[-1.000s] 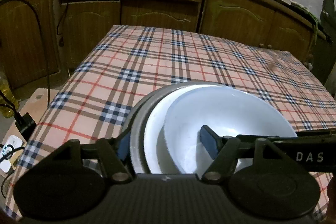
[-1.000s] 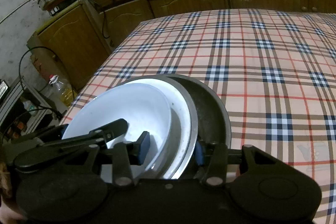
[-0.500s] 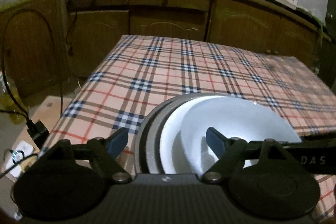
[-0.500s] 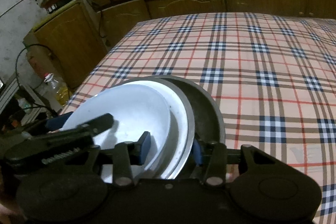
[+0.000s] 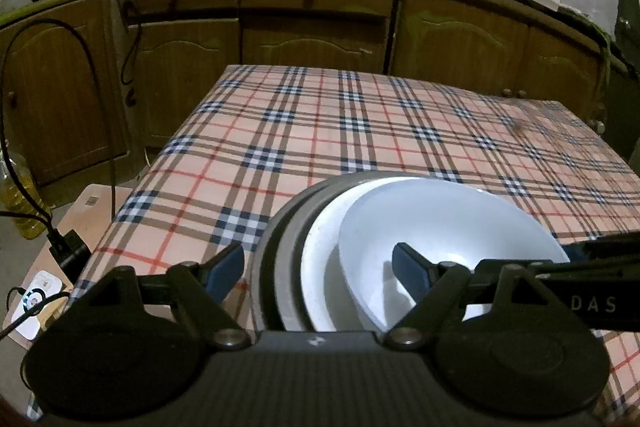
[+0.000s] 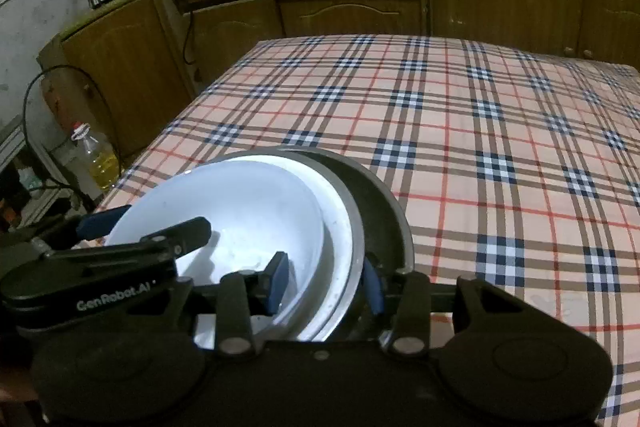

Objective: Organize plates and bowls

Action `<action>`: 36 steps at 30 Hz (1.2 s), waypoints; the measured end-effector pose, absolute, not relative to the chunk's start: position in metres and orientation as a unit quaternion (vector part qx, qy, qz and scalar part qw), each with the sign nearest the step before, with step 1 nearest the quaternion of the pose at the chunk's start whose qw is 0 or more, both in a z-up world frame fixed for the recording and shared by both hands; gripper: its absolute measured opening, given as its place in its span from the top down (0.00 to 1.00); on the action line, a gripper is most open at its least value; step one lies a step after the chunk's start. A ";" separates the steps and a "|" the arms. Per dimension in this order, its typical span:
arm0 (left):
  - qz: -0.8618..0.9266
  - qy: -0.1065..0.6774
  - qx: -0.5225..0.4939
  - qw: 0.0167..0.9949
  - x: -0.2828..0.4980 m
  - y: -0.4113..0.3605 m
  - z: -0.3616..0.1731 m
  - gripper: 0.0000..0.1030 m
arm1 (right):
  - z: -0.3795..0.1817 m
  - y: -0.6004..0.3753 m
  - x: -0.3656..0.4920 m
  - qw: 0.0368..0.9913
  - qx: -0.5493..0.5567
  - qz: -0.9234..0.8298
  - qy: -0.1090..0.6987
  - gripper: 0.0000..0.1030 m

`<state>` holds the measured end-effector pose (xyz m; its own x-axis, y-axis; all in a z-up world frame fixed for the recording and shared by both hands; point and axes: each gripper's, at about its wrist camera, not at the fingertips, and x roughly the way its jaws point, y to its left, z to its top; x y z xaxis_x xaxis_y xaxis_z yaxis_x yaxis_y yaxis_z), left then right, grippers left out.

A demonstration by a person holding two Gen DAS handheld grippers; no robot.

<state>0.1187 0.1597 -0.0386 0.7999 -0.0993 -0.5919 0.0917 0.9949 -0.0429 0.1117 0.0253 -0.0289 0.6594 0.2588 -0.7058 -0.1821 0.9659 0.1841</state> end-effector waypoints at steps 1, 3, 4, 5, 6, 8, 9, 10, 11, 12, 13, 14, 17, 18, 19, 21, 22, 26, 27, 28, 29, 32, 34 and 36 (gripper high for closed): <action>-0.051 0.311 -0.004 0.949 0.119 0.160 -0.039 0.19 | -0.029 0.025 0.111 0.910 0.047 0.119 0.394 0.51; -0.050 0.311 -0.004 0.949 0.118 0.160 -0.039 0.19 | -0.026 0.026 0.110 0.913 0.041 0.116 0.389 0.51; -0.049 0.311 -0.004 0.949 0.118 0.161 -0.039 0.19 | -0.025 0.025 0.110 0.914 0.038 0.115 0.387 0.51; -0.049 0.312 -0.003 0.949 0.118 0.161 -0.039 0.19 | -0.023 0.025 0.109 0.915 0.037 0.115 0.386 0.51; -0.048 0.312 -0.003 0.949 0.118 0.161 -0.039 0.19 | -0.022 0.025 0.109 0.915 0.036 0.115 0.384 0.51; -0.047 0.310 -0.003 0.949 0.116 0.161 -0.037 0.19 | -0.019 0.025 0.106 0.918 0.033 0.115 0.378 0.51; -0.047 0.309 -0.003 0.950 0.115 0.161 -0.036 0.18 | -0.018 0.024 0.105 0.920 0.033 0.114 0.374 0.51; -0.046 0.309 -0.003 0.950 0.113 0.161 -0.035 0.18 | -0.016 0.024 0.105 0.920 0.033 0.113 0.373 0.49; -0.045 0.307 -0.004 0.951 0.111 0.162 -0.033 0.18 | -0.014 0.023 0.103 0.921 0.034 0.114 0.370 0.47; -0.044 0.307 -0.005 0.951 0.110 0.162 -0.032 0.18 | -0.013 0.022 0.102 0.922 0.035 0.115 0.367 0.44; -0.043 0.306 -0.003 0.951 0.107 0.161 -0.029 0.17 | -0.010 0.021 0.100 0.924 0.035 0.114 0.364 0.38; -0.041 0.304 -0.001 0.952 0.105 0.161 -0.027 0.16 | -0.007 0.020 0.097 0.926 0.035 0.115 0.359 0.37; -0.035 0.300 0.007 0.953 0.095 0.158 -0.020 0.12 | 0.002 0.017 0.085 0.932 0.028 0.119 0.342 0.31; -0.032 0.299 0.010 0.954 0.091 0.157 -0.018 0.11 | 0.005 0.016 0.081 0.933 0.029 0.122 0.337 0.31; -0.031 0.298 0.012 0.954 0.088 0.157 -0.016 0.10 | 0.008 0.014 0.076 0.934 0.030 0.125 0.332 0.30; -0.025 0.299 0.009 0.954 0.080 0.157 -0.011 0.09 | 0.012 0.010 0.068 0.936 0.034 0.129 0.327 0.26; -0.022 0.299 0.007 0.954 0.075 0.158 -0.009 0.09 | 0.014 0.008 0.063 0.936 0.036 0.130 0.325 0.24; -0.013 0.299 0.000 0.954 0.058 0.154 -0.001 0.07 | 0.018 0.001 0.046 0.936 0.041 0.134 0.322 0.23; -0.013 0.300 -0.002 0.954 0.053 0.152 0.001 0.07 | 0.018 -0.001 0.043 0.936 0.042 0.135 0.323 0.23; -0.012 0.301 -0.004 0.953 0.050 0.150 0.002 0.06 | 0.018 -0.003 0.039 0.935 0.042 0.136 0.324 0.23; -0.010 0.304 -0.005 0.953 0.046 0.148 0.002 0.01 | 0.017 -0.005 0.036 0.934 0.045 0.135 0.327 0.23; -0.005 0.311 0.002 0.950 0.039 0.142 0.001 0.00 | 0.015 -0.011 0.029 0.932 0.052 0.131 0.335 0.23; -0.003 0.319 0.003 0.948 0.035 0.139 -0.001 0.00 | 0.014 -0.014 0.024 0.932 0.054 0.129 0.336 0.23; -0.001 0.325 -0.001 0.946 0.031 0.137 -0.004 0.00 | 0.014 -0.018 0.019 0.932 0.056 0.128 0.334 0.23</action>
<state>0.0307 0.1369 -0.0038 0.7884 -0.0029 -0.6152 0.0012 1.0000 -0.0032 0.0189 -0.0178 0.0142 0.7438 0.2753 -0.6091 -0.2002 0.9612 0.1898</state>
